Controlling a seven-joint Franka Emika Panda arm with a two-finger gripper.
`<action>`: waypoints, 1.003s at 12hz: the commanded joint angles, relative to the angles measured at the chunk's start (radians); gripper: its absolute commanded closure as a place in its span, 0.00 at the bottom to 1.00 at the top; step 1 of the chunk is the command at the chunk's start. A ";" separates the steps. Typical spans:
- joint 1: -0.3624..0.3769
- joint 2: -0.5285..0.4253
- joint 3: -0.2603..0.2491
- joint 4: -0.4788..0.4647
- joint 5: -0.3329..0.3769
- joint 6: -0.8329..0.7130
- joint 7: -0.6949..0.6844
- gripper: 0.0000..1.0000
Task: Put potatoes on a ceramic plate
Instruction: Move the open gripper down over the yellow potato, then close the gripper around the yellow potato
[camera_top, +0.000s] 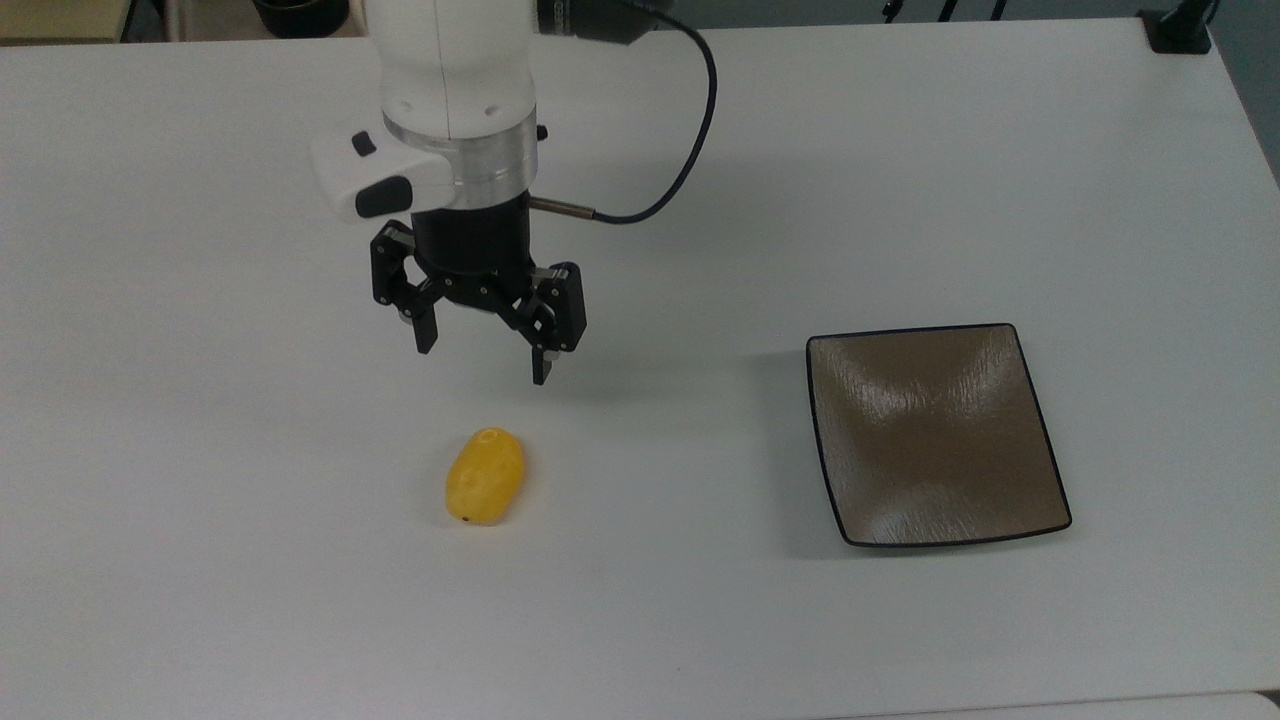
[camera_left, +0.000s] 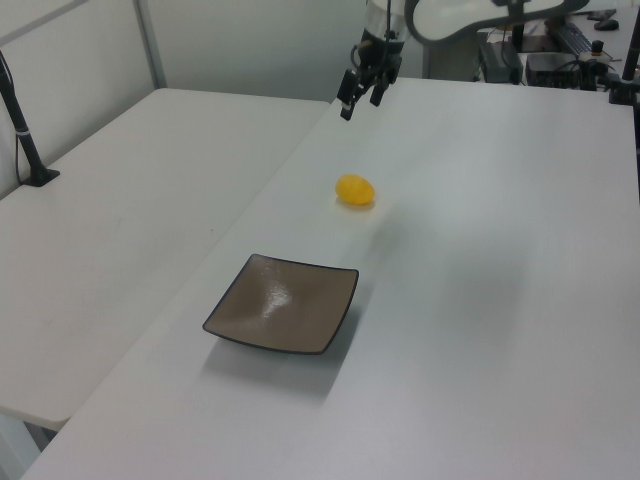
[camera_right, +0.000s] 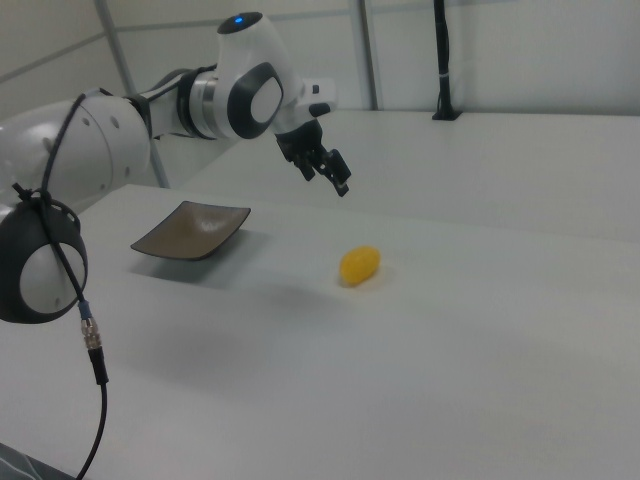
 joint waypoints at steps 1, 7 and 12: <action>0.007 0.104 -0.024 0.056 -0.029 0.077 0.028 0.00; 0.008 0.225 -0.024 0.047 -0.110 0.183 0.028 0.00; 0.007 0.267 -0.024 -0.001 -0.148 0.249 0.026 0.00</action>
